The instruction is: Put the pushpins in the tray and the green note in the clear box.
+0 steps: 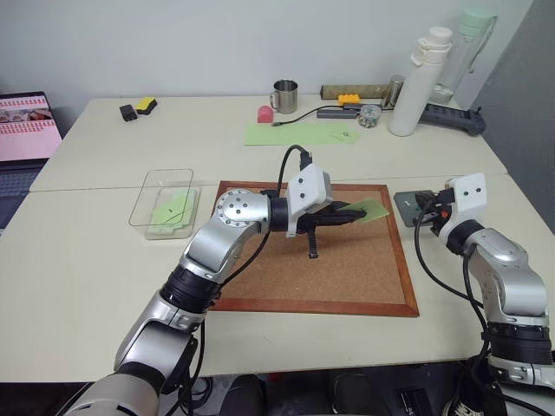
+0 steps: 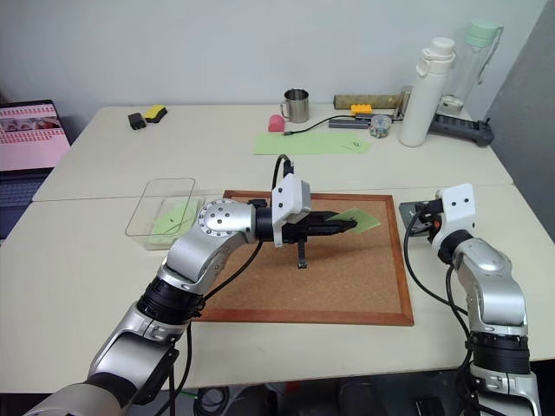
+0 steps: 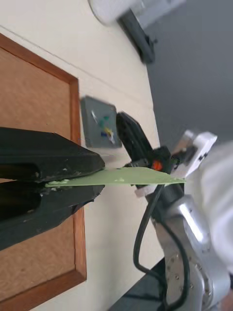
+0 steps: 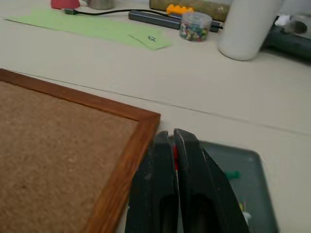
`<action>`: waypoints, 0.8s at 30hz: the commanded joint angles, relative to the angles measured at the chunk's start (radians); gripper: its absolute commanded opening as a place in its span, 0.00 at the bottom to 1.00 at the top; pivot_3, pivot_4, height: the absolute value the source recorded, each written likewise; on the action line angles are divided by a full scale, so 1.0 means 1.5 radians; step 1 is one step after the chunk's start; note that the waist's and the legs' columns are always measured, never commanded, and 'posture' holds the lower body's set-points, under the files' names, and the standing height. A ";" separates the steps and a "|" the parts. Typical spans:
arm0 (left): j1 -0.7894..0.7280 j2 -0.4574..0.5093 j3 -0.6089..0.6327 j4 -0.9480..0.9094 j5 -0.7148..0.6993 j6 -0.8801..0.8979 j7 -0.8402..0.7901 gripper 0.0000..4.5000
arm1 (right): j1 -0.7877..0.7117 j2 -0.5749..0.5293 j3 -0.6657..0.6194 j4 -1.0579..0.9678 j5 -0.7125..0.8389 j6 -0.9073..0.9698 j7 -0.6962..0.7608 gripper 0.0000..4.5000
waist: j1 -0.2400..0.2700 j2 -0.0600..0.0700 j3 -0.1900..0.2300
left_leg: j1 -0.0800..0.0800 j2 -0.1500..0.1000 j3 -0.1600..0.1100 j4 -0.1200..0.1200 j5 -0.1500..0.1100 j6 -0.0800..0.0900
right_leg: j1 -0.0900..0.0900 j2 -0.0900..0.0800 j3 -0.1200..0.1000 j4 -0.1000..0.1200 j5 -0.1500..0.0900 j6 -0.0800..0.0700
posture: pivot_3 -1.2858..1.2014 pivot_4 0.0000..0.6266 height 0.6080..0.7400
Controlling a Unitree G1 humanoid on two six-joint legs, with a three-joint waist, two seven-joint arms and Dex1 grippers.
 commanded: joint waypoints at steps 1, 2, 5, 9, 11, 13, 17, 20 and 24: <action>-0.021 -0.020 -0.024 0.039 0.053 -0.084 -0.016 0.01 | -0.044 -0.024 -0.015 0.101 0.009 -0.018 0.022 0.00 | 0.002 0.000 0.000 | 0.000 -0.001 0.000 0.000 0.000 0.000 | 0.000 -0.001 0.000 0.000 0.000 0.000 | 0.52 0.24 1.00; -0.020 -0.023 -0.022 0.043 0.056 -0.088 -0.017 0.01 | -0.055 -0.026 -0.014 0.123 0.012 -0.020 0.025 0.00 | 0.002 0.000 0.000 | 0.000 -0.001 0.001 0.000 0.000 0.000 | 0.000 -0.001 0.000 0.000 0.000 0.000 | 0.52 0.24 1.00; -0.010 -0.026 -0.016 0.042 0.062 -0.090 -0.019 0.01 | -0.083 -0.030 -0.014 0.185 0.014 -0.035 0.032 0.00 | 0.002 0.000 0.001 | 0.000 -0.001 0.001 0.000 0.000 0.000 | 0.000 -0.002 0.000 0.000 0.000 0.000 | 0.52 0.24 1.00; 0.011 -0.018 -0.011 0.022 0.066 -0.082 -0.018 0.00 | -0.105 -0.039 -0.012 0.253 0.006 -0.065 0.038 0.19 | 0.002 0.001 0.001 | 0.000 -0.001 0.001 0.000 0.000 0.000 | 0.000 -0.002 0.000 0.000 0.000 0.000 | 0.52 0.24 1.00; 0.020 -0.014 -0.008 0.010 0.068 -0.074 -0.014 0.00 | -0.111 -0.043 -0.013 0.269 0.006 -0.077 0.040 0.28 | 0.003 0.001 0.001 | 0.000 -0.001 0.001 0.000 0.000 0.000 | 0.000 -0.002 0.000 0.000 0.000 0.000 | 0.52 0.24 1.00; 0.026 -0.011 -0.005 0.002 0.068 -0.067 -0.011 0.00 | -0.118 -0.046 -0.015 0.279 0.008 -0.087 0.041 0.41 | 0.003 0.001 0.001 | 0.000 -0.001 0.001 0.000 0.000 0.000 | 0.000 -0.002 0.000 0.000 0.000 0.000 | 0.52 0.24 1.00; 0.032 -0.008 -0.004 -0.005 0.068 -0.062 -0.009 0.00 | -0.125 -0.052 -0.015 0.290 0.008 -0.100 0.041 0.61 | 0.004 0.001 0.001 | 0.000 -0.001 0.001 0.000 0.000 0.000 | 0.000 -0.002 0.000 0.000 0.000 0.000 | 0.52 0.24 1.00; 0.031 -0.010 -0.005 -0.004 0.069 -0.062 -0.010 0.00 | -0.126 -0.055 -0.013 0.293 0.007 -0.107 0.041 0.76 | 0.004 0.001 0.001 | 0.000 -0.001 0.001 0.000 0.000 0.000 | 0.000 -0.002 -0.001 0.001 0.000 0.000 | 0.52 0.24 1.00; 0.022 -0.016 -0.005 0.004 0.067 -0.063 -0.012 0.00 | -0.122 -0.060 -0.010 0.290 0.005 -0.114 0.041 0.98 | 0.004 0.001 0.001 | 0.000 -0.001 0.001 0.001 0.000 0.000 | 0.000 -0.002 0.000 0.001 0.000 0.000 | 0.52 0.24 1.00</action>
